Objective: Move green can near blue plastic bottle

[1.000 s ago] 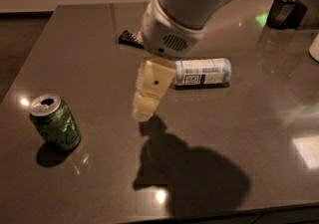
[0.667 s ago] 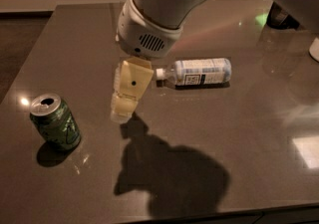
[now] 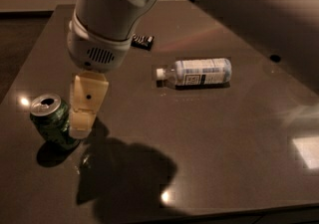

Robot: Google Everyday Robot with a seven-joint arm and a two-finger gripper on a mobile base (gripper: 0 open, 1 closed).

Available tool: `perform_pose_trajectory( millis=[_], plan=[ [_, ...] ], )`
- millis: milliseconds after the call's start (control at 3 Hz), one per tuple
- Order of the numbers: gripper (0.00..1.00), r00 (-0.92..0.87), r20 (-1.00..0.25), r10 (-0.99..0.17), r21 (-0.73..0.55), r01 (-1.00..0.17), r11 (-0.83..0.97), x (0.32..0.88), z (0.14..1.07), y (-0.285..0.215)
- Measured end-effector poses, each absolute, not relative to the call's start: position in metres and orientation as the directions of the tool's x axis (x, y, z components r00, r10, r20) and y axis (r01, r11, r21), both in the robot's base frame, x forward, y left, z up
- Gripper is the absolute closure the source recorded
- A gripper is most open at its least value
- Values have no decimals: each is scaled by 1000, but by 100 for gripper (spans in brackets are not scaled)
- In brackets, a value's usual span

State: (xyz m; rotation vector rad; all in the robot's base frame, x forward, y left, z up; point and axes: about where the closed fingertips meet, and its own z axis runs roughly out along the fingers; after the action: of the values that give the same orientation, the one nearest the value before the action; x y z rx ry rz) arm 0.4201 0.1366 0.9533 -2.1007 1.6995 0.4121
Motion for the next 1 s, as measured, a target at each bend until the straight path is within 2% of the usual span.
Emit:
perform_pose_trajectory(
  millis=[1000],
  plan=[
    [0, 269, -432, -861, -86, -963, -257, 415, 918, 181]
  ],
)
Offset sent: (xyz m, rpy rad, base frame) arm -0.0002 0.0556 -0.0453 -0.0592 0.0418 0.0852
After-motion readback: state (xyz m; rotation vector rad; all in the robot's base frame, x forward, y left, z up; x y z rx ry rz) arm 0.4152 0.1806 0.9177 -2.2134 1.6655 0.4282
